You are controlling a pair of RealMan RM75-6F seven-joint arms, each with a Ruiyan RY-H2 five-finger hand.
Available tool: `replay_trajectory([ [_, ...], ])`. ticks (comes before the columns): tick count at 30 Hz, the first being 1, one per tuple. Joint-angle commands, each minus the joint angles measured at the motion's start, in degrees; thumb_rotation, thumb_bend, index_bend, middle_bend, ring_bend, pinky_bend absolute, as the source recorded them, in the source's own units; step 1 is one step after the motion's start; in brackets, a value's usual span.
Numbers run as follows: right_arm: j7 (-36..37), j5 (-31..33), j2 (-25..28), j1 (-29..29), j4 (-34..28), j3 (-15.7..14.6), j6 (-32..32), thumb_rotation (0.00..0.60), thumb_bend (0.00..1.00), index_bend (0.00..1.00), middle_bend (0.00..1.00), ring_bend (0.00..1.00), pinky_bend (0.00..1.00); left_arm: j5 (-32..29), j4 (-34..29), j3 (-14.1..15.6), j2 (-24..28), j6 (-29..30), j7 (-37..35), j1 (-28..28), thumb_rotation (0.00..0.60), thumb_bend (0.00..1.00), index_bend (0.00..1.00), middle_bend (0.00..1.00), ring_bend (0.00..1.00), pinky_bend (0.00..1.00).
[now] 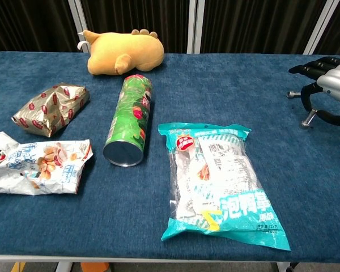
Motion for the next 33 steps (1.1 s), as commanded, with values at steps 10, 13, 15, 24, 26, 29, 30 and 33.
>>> replay_trajectory([
  [10,1.27,-0.17,1.01,-0.23,-1.05,0.13,0.58,0.6,0.27,0.16,0.04,0.0,0.0,0.07,-0.06,-0.03,0.01,0.03,0.11,-0.02,0.6,0.01,0.14,0.12,0.05,0.17],
  [13,1.92,-0.11,2.23,-0.73,-2.27,0.85,2.37,0.6,0.26,0.13,0.04,0.0,0.0,0.14,-0.19,-0.02,0.11,0.16,0.11,0.03,0.6,0.01,0.14,0.12,0.05,0.17],
  [15,2.68,0.43,3.34,-1.16,-3.26,1.61,3.45,0.6,0.26,0.13,0.04,0.0,0.0,0.2,-0.22,-0.02,0.18,0.27,0.08,0.07,0.6,0.01,0.14,0.12,0.05,0.17],
  [24,7.07,10.37,4.97,0.84,-1.27,6.89,-4.95,0.6,0.26,0.16,0.04,0.0,0.0,0.1,-0.38,-0.2,0.21,0.16,0.28,-0.08,0.6,0.01,0.14,0.12,0.05,0.17],
  [26,7.97,12.25,3.2,2.46,1.13,7.48,-8.86,0.6,0.26,0.17,0.04,0.0,0.0,0.11,-0.46,-0.2,0.13,0.11,0.57,-0.12,0.6,0.01,0.14,0.12,0.05,0.17],
  [29,10.37,16.25,-0.31,4.34,4.93,8.9,-14.48,0.6,0.27,0.19,0.04,0.0,0.0,-0.09,-0.43,-0.17,-0.07,-0.12,0.73,-0.13,0.6,0.01,0.14,0.12,0.05,0.17],
  [30,10.65,17.23,-1.45,4.86,6.46,9.26,-15.73,0.6,0.27,0.19,0.04,0.0,0.0,-0.13,-0.39,-0.16,-0.1,-0.2,0.77,-0.15,0.6,0.01,0.14,0.12,0.05,0.17],
  [33,10.35,18.27,-4.74,6.36,11.77,9.44,-17.91,0.6,0.28,0.2,0.03,0.0,0.0,-0.18,-0.29,-0.04,-0.05,-0.47,0.76,-0.17,0.6,0.01,0.14,0.12,0.05,0.17],
])
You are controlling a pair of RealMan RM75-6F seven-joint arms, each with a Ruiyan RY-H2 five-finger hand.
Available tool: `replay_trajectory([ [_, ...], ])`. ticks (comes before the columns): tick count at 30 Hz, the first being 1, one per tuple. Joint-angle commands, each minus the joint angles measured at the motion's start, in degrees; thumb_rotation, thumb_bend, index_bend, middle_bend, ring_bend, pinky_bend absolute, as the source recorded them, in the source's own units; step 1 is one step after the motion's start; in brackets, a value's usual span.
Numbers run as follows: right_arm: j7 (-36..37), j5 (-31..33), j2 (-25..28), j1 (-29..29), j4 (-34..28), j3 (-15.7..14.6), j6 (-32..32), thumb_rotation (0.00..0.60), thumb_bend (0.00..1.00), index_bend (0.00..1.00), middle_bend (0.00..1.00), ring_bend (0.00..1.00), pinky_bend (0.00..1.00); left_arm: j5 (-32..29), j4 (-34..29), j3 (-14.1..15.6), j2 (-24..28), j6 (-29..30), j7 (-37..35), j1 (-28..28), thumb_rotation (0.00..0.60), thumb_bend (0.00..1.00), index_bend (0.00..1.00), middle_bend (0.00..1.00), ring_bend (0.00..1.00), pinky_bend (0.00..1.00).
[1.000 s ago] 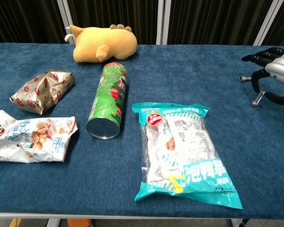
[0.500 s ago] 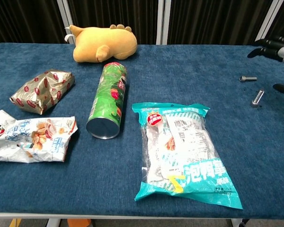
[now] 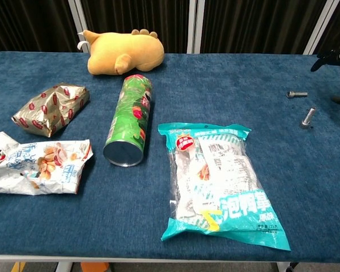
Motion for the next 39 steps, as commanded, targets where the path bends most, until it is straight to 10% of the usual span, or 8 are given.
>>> replay_trajectory([
  [1,1.22,2.78,-5.48,2.99,7.87,1.27,-4.06,0.6,0.28,0.2,0.04,0.0,0.0,-0.02,0.05,0.07,0.11,-0.08,-0.05,0.01,0.6,0.01,0.14,0.12,0.05,0.17],
  [39,7.41,-0.29,-14.58,6.74,23.72,0.76,-6.99,0.6,0.31,0.44,0.05,0.0,0.0,-0.48,0.29,0.09,0.36,-0.45,-0.38,0.17,0.6,0.01,0.14,0.12,0.05,0.17],
])
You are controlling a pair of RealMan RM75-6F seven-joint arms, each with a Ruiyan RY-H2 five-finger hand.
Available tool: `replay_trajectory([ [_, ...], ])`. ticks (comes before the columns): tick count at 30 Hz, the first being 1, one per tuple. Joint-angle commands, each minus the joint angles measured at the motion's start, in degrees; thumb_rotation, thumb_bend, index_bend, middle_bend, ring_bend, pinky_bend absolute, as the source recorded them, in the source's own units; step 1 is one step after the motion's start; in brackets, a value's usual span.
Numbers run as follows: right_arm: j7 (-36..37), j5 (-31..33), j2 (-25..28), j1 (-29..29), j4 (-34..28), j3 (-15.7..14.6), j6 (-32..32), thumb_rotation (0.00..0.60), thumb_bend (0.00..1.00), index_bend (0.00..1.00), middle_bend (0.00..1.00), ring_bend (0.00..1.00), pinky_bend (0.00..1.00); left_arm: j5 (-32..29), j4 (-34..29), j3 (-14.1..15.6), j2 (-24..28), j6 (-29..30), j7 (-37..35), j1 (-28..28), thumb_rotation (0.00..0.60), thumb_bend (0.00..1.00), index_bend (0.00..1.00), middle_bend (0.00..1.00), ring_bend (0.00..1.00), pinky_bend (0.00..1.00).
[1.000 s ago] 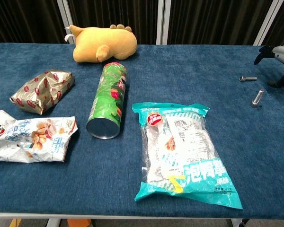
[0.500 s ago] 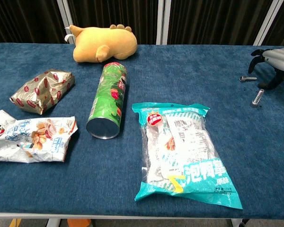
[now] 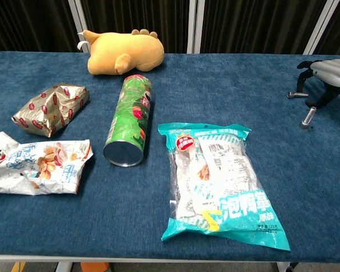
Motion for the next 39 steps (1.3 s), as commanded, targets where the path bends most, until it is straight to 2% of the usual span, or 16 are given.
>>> replay_trajectory([
  [1,0.15,-0.16,-0.13,-0.17,0.27,-0.05,0.29,0.6,0.31,0.45,0.05,0.0,0.0,-0.03,0.09,0.02,-0.03,-0.01,-0.1,0.04,0.6,0.01,0.14,0.12,0.05,0.17],
  [24,0.41,-0.8,-1.46,-0.27,2.24,0.24,1.68,0.6,0.32,0.56,0.07,0.0,0.0,-0.1,0.96,0.15,-0.33,-0.18,-0.97,0.22,0.6,0.01,0.14,0.12,0.05,0.17],
  [39,0.71,-1.75,0.02,-1.02,-0.32,0.16,4.13,0.6,0.32,0.58,0.07,0.0,0.0,0.0,1.01,0.13,-0.39,-0.17,-1.0,0.2,0.6,0.01,0.14,0.12,0.05,0.17],
])
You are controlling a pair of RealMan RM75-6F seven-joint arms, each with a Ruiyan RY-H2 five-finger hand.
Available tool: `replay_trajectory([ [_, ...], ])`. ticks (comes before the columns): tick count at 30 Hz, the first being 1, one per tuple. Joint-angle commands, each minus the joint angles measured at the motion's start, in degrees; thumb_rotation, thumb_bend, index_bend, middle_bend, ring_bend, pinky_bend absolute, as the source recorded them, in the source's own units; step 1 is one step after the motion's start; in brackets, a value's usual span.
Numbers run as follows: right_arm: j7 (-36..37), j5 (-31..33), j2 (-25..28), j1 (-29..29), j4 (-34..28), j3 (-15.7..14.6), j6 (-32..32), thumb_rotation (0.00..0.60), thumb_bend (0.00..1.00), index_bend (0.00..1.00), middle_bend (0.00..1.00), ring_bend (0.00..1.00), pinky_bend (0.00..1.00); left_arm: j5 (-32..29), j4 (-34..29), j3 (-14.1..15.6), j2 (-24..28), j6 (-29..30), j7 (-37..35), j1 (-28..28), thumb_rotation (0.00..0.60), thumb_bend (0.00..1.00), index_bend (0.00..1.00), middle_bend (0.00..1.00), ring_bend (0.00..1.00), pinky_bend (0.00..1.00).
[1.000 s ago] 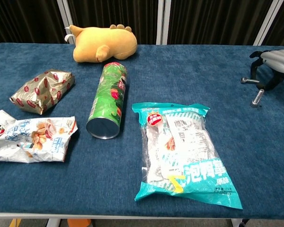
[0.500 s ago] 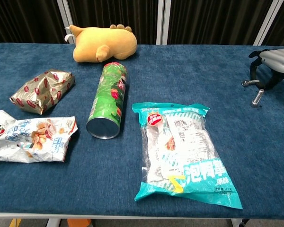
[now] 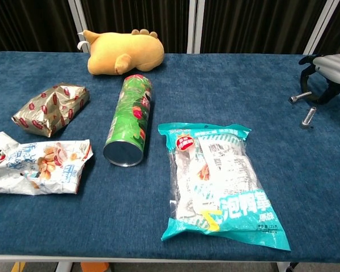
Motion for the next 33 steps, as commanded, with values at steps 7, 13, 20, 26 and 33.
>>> replay_trajectory([
  [7,-0.4,-0.49,1.09,-0.15,-2.21,0.0,1.21,0.6,0.32,0.6,0.08,0.0,0.0,-0.01,0.07,0.02,-0.07,-0.13,-0.04,-0.03,0.6,0.01,0.14,0.12,0.05,0.17],
  [13,-1.2,-0.96,1.61,0.08,-3.96,-0.11,1.95,0.6,0.32,0.6,0.08,0.0,0.0,-0.02,0.08,-0.01,-0.03,-0.04,-0.17,0.01,0.6,0.01,0.14,0.12,0.05,0.17],
  [20,-2.55,-1.29,2.18,0.32,-6.12,-0.16,2.78,0.6,0.32,0.6,0.08,0.0,0.0,0.01,0.25,0.01,-0.05,0.11,-0.47,0.13,0.6,0.01,0.14,0.12,0.05,0.17],
  [26,-4.95,-1.91,2.66,0.55,-7.31,-0.63,3.63,0.6,0.32,0.6,0.08,0.0,0.0,0.07,0.44,0.0,-0.11,0.2,-0.76,0.18,0.6,0.01,0.14,0.12,0.05,0.17],
  [33,-6.48,-2.54,3.13,0.68,-8.72,-1.06,4.47,0.6,0.32,0.6,0.08,0.0,0.0,0.06,0.62,-0.02,-0.18,0.26,-0.97,0.23,0.6,0.01,0.14,0.12,0.05,0.17],
])
